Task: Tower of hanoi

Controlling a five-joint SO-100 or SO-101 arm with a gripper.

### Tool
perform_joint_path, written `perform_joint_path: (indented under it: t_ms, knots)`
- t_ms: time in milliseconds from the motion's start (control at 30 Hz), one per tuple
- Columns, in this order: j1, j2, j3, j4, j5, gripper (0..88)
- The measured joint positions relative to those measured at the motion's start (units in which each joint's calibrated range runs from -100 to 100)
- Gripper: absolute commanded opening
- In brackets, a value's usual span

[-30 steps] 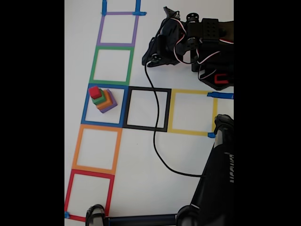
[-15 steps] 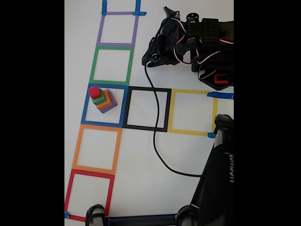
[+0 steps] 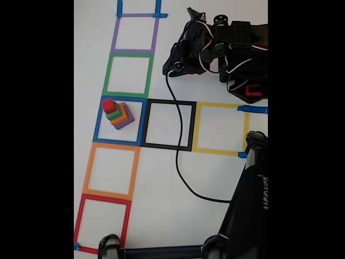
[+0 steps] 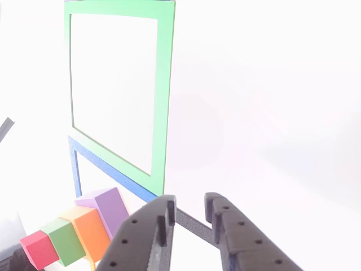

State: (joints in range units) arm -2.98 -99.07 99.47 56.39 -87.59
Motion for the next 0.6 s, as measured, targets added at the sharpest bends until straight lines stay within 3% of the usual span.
perform_joint_path:
  t_ms: [600]
  knots:
    - [0.0, 0.0, 0.0, 0.0, -0.5, 1.5]
